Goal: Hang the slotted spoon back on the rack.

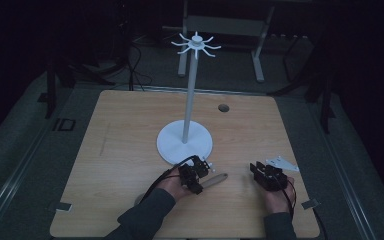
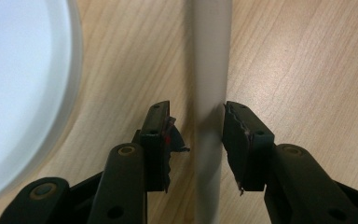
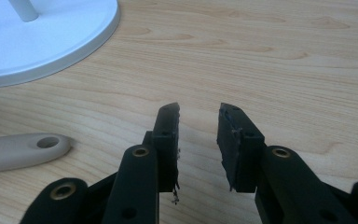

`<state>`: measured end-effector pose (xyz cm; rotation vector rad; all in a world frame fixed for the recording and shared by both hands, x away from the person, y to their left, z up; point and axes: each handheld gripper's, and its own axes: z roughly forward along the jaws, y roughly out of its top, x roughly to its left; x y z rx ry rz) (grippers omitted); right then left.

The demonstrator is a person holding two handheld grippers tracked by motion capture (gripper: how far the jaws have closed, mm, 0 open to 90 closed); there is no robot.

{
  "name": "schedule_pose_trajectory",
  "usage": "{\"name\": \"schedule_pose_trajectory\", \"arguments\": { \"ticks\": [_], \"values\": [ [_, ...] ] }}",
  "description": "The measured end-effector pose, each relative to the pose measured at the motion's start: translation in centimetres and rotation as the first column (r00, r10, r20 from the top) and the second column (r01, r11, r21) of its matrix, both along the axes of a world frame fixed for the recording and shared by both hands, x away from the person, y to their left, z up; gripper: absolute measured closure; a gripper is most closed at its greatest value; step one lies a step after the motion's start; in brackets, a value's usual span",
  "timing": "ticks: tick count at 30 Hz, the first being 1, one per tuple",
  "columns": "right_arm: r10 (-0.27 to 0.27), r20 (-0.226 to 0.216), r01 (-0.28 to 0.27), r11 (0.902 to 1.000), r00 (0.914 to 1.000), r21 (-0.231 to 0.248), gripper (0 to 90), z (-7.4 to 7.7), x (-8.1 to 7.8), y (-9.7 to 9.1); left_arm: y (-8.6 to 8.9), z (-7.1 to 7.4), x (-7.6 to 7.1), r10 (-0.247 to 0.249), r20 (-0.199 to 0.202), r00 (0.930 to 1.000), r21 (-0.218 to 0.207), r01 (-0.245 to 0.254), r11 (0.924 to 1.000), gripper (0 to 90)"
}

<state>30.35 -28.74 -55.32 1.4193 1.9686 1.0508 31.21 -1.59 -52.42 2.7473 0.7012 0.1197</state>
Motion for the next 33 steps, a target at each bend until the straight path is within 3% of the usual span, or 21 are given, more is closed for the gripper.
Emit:
{"name": "schedule_pose_trajectory", "arguments": {
  "ticks": [9, 21, 28, 33],
  "values": [
    [0.0, -0.005, 0.0, 1.0, 1.0, -0.001, 69.6, -0.1, 0.0, -0.1, -1.0, -1.1, 0.1, -0.014, -0.029, 0.9995, 0.042, 0.016, 0.999, 64.8],
    [0.0, -0.004, 0.0, 1.0, 1.0, -0.008, 69.6, -0.2, 0.0, -0.1, -1.4, -1.1, 0.2, -0.023, -0.032, 0.9992, 0.048, 0.025, 0.9985, 71.6],
    [-0.004, -0.005, 0.004, 1.0, 1.0, -0.006, 69.6, -0.2, 0.1, -0.2, -1.4, -1.0, 0.0, -0.032, -0.008, 0.9995, 0.05, 0.032, 0.9982, 73.8],
    [-0.008, -0.006, 0.008, 1.0, 1.0, -0.002, 69.6, -0.2, 0.0, -0.3, -0.8, -0.1, -0.2, -0.015, 0.02, 0.9997, 0.026, 0.014, 0.9996, 73.8]
  ]
}}
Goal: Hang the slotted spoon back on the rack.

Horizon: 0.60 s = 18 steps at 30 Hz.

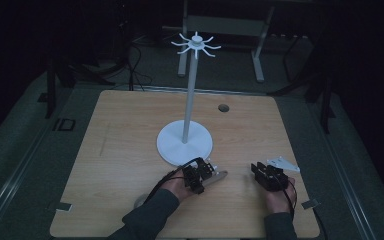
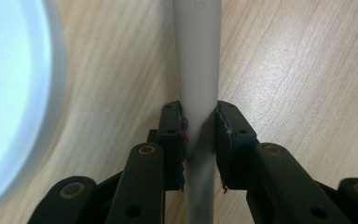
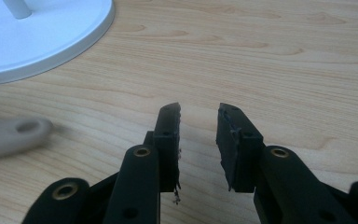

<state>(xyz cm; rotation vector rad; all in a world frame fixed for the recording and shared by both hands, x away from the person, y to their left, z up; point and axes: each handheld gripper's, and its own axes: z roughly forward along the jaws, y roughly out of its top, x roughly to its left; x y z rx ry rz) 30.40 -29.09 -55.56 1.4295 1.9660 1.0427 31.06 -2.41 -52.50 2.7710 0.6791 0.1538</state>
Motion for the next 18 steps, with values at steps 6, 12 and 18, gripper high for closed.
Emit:
{"name": "schedule_pose_trajectory", "arguments": {
  "ticks": [6, 12, 18],
  "values": [
    [0.005, -0.002, -0.005, 1.0, 1.0, -0.005, 69.6, -0.1, 0.0, 0.2, 1.3, 1.5, 0.0, 0.056, 0.05, 0.9972, -0.076, -0.052, 0.9957, 73.8],
    [0.006, -0.002, -0.006, 1.0, 1.0, -0.008, 69.6, -0.1, 0.0, 0.2, 2.3, 2.9, 0.0, 0.119, 0.113, 0.9865, -0.156, -0.101, 0.9826, 73.9],
    [0.006, 0.0, -0.006, 1.0, 1.0, -0.006, 69.6, -0.1, 0.0, 0.2, 3.4, 4.1, 0.0, 0.202, 0.167, 0.9651, -0.24, -0.159, 0.9576, 74.0]
  ]
}}
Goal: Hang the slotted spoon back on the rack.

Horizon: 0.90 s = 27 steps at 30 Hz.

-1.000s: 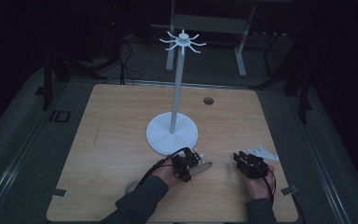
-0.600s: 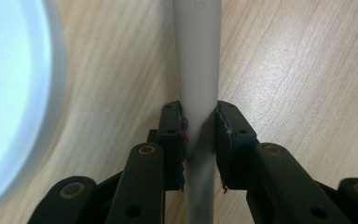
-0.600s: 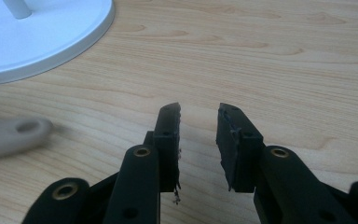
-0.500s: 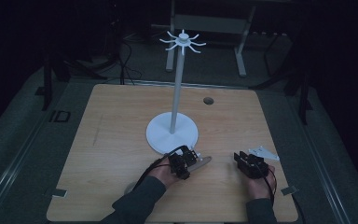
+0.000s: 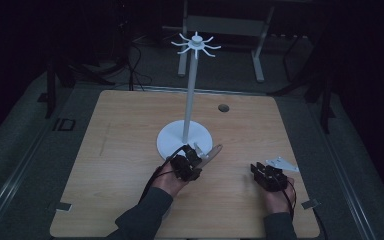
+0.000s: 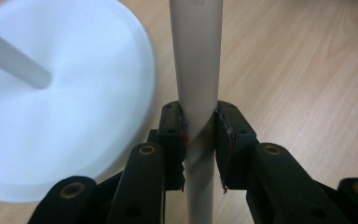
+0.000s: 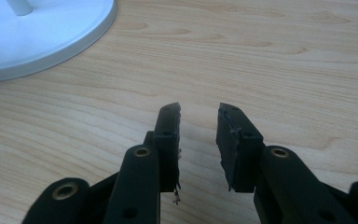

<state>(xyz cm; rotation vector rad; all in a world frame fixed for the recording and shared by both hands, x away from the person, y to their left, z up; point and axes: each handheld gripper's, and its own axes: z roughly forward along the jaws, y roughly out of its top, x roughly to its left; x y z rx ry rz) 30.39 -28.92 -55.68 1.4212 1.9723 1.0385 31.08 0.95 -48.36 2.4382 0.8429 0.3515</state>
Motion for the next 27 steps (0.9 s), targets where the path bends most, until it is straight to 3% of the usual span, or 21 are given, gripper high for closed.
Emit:
{"name": "schedule_pose_trajectory", "arguments": {
  "ticks": [5, 11, 19, 27],
  "values": [
    [0.0, -0.003, 0.0, 1.0, 1.0, 0.001, 69.6, -0.1, 0.0, 0.1, 0.7, 0.9, -0.1, 0.03, 0.045, 0.9985, -0.033, -0.029, 0.999, 74.0],
    [0.003, -0.004, -0.003, 1.0, 1.0, -0.001, 69.6, -0.1, 0.0, 0.1, 1.4, 1.7, -0.4, 0.076, 0.108, 0.9913, -0.076, -0.068, 0.9948, 74.1],
    [0.003, -0.002, -0.003, 1.0, 1.0, -0.001, 69.5, -0.1, 0.0, 0.1, 2.2, 2.8, -0.6, 0.13, 0.172, 0.9765, -0.137, -0.107, 0.9847, 74.1],
    [0.006, 0.001, -0.006, 1.0, 1.0, -0.002, 69.5, -0.1, 0.0, 0.1, 3.0, 3.6, -0.7, 0.192, 0.216, 0.9572, -0.199, -0.149, 0.9686, 74.1]
  ]
}}
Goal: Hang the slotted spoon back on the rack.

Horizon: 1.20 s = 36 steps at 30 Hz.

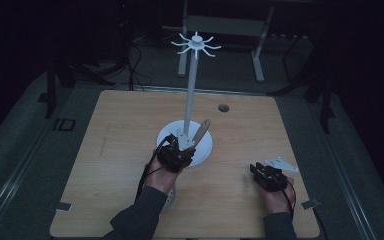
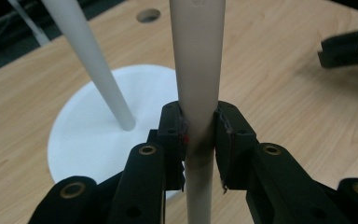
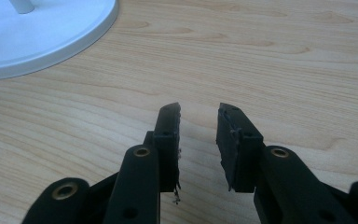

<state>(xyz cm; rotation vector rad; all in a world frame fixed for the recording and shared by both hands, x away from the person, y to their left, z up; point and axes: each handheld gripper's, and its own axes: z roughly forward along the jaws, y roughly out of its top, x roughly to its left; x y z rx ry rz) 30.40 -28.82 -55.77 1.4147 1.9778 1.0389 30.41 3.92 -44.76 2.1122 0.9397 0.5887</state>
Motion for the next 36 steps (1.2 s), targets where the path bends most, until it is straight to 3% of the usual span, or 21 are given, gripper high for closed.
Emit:
{"name": "schedule_pose_trajectory", "arguments": {
  "ticks": [12, 27, 36],
  "values": [
    [0.0, -0.003, 0.0, 1.0, 1.0, 0.003, 69.4, 0.0, 0.0, 0.0, 0.7, 1.1, -0.1, 0.042, 0.064, 0.9971, -0.06, -0.038, 0.9975, 74.0],
    [0.0, -0.001, 0.0, 1.0, 1.0, 0.005, 69.4, 0.0, 0.0, -0.1, 0.9, 2.2, -0.5, 0.075, 0.142, 0.9871, -0.117, -0.058, 0.9914, 74.1],
    [-0.003, 0.0, 0.003, 1.0, 1.0, 0.007, 69.4, 0.0, -0.1, -0.2, 1.2, 2.7, -0.5, 0.097, 0.168, 0.981, -0.143, -0.073, 0.9871, 74.0]
  ]
}}
